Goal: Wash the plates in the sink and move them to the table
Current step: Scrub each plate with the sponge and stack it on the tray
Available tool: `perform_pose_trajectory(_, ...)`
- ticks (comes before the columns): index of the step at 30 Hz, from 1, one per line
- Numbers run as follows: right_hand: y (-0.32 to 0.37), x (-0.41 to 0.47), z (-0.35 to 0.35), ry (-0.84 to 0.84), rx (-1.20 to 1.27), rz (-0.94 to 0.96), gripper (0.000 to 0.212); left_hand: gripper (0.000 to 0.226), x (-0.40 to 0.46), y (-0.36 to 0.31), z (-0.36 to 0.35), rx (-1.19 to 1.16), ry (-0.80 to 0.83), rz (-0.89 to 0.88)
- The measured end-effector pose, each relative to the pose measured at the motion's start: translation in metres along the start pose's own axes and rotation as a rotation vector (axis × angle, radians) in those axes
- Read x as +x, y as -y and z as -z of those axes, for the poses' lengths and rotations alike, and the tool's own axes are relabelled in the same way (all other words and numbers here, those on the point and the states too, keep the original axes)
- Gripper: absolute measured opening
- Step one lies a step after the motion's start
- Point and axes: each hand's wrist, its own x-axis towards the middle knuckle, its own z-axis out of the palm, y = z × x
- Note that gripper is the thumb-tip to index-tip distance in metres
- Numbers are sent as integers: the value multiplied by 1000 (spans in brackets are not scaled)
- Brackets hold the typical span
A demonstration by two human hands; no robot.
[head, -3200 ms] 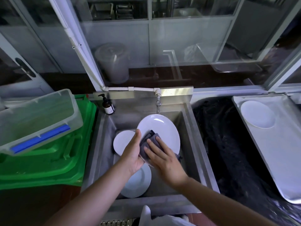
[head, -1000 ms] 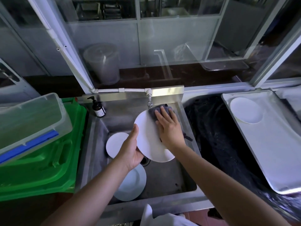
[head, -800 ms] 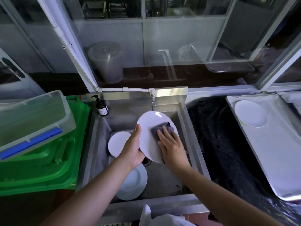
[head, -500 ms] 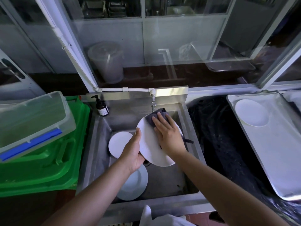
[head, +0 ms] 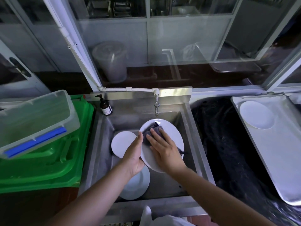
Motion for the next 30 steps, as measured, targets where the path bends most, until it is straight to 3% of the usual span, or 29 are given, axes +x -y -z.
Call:
perform_pose_trajectory(3,-25,23,8,7,-31,-68,56,65,-3,-6,0,-6,7,-48)
perform_pose_trajectory(7,-35,16,19,-25,-50,-154,49,63,-3,-17,-2,-26,17,-96)
perform_pose_trajectory(13,23,-6,18,-18,107,-28,49,68,-6,-11,-11,-31,69,-48)
perform_pose_trajectory(16,14,23,18,-67,83,-12,41,66,-8,-13,-12,-26,91,-67)
perform_pose_trajectory(22,-23,31,31,-61,-40,-287,53,59,-13,-20,-8,-5,49,-103)
perform_pose_trajectory(26,-4,-7,13,-73,16,-219,55,61,-14,-20,-10,-12,64,-108)
perform_pose_trajectory(30,29,-30,-2,19,111,-134,58,70,-12,-12,-3,-47,73,-81)
